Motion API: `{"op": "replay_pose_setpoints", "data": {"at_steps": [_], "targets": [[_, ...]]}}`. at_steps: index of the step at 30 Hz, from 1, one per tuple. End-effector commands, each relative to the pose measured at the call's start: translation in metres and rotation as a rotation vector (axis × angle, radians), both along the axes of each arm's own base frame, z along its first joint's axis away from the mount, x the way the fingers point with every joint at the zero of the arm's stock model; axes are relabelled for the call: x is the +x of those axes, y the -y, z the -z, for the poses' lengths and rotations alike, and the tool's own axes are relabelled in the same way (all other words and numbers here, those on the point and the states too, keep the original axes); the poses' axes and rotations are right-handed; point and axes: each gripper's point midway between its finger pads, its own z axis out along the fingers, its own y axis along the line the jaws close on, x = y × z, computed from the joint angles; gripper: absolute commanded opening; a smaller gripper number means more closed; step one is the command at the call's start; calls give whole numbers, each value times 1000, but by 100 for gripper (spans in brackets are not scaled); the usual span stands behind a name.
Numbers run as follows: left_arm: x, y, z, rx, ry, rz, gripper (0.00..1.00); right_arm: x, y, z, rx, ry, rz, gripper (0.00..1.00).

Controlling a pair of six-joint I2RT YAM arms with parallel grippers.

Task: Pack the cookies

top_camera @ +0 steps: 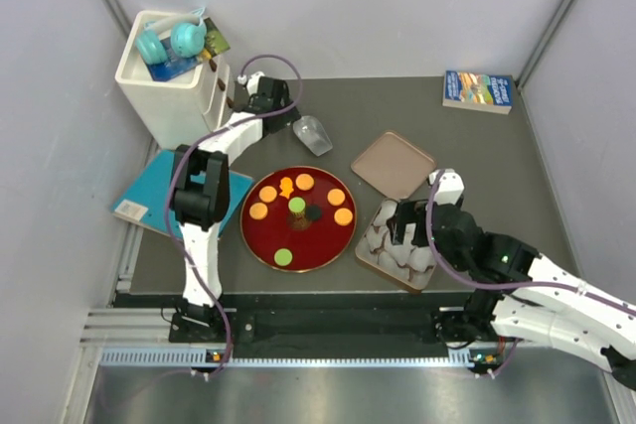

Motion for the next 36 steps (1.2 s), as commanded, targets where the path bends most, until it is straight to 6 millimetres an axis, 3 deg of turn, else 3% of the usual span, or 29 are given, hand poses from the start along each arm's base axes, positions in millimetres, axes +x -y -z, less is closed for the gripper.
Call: {"op": "replay_pose_setpoints", "data": {"at_steps": [1,2,10,23,27,31,36], "targets": [[58,10,-51,24,217,37,92,7,2,-12,-6,10,24,99],[64,11,-37,39,204,42,92,7,0,-13,-6,8,21,99],[101,19,-17,40,249,101,92,13,-4,-4,-31,-27,29,99],[108,27,27,-45,194,109,81,21,-5,5,-18,-58,48,99],[111,31,32,-78,200,117,72,20,-5,10,-26,-72,51,99],[112,35,29,-101,207,128,53,21,-6,11,-27,-76,52,99],[112,34,30,-99,205,132,44,21,-7,9,-21,-78,54,99]]}}
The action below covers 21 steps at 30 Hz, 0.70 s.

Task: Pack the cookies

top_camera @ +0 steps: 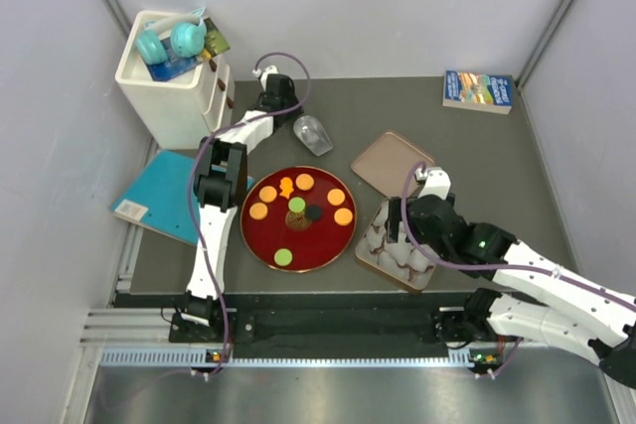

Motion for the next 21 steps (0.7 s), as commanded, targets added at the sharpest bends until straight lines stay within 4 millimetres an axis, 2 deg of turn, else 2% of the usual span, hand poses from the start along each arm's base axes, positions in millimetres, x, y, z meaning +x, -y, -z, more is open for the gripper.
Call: {"op": "replay_pose_setpoints", "data": {"at_steps": [1,8,11,12,14,16,17,21], "targets": [[13,2,-19,-30,65,9,43,10,-8,-25,75,49,19,99],[13,1,-14,-47,57,13,26,8,-6,-21,69,37,28,99],[12,3,-11,-64,50,16,12,8,-5,-22,70,35,32,99],[12,4,-12,-68,50,18,1,8,-5,-21,68,33,33,99],[10,1,-9,-74,36,9,0,7,-5,-21,71,31,35,99],[9,-1,-16,-81,45,-5,0,7,-5,-23,79,33,34,99],[3,-3,-11,-80,30,-14,0,6,-5,-23,80,32,35,99],[-6,-3,-59,-140,96,-24,0,6,-5,-25,93,43,32,99]]}}
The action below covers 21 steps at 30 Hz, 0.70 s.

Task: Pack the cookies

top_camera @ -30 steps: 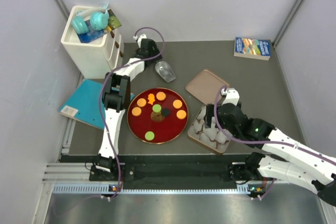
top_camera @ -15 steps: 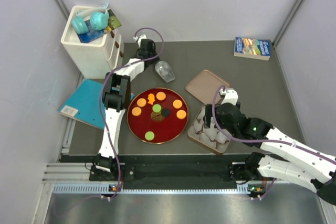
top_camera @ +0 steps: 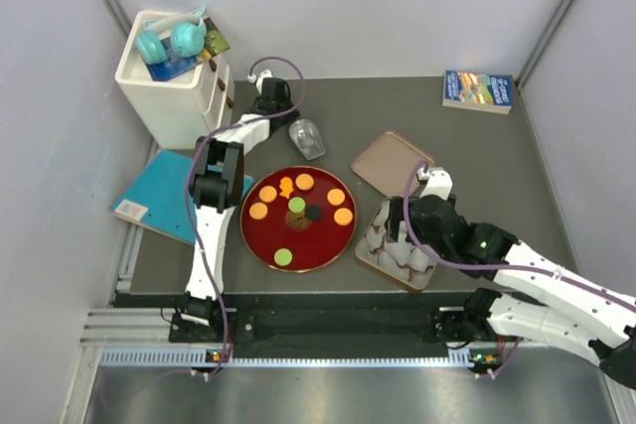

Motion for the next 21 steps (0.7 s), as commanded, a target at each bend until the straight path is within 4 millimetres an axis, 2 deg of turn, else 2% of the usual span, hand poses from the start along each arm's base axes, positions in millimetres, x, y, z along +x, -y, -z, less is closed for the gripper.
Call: {"op": "replay_pose_setpoints", "data": {"at_steps": [1,2,4,5,7,8,10,11,13,14,15,18,21], "targets": [[-6,-3,-70,-89,99,-27,0,7,-5,-28,79,62,14,99],[-10,-3,-91,-105,124,-27,0,8,-6,-29,84,66,12,99],[-14,-1,-111,-133,140,-27,0,9,-7,-35,93,80,4,99],[-18,-1,-134,-142,168,-26,0,9,-9,-40,104,90,-2,99],[-25,-1,-152,-142,179,-23,0,10,-9,-50,127,108,-6,99],[-30,-3,-173,-146,206,-24,0,10,-11,-54,138,115,-11,99],[-39,-4,-189,-139,221,-25,0,9,-13,-60,165,123,-16,99],[-46,-7,-206,-138,242,-32,0,8,-13,-62,178,126,-19,99],[-57,-7,-214,-124,223,-34,0,7,-16,-65,202,123,-22,99],[-65,-11,-228,-124,236,-45,0,5,-19,-65,211,115,-32,99],[-70,-10,-232,-126,235,-47,0,6,-20,-67,223,118,-33,99],[-90,-12,-242,-135,210,-63,0,6,-28,-72,251,116,-49,99],[-112,-10,-242,-155,157,-81,0,13,-38,-85,283,143,-58,98]]}}
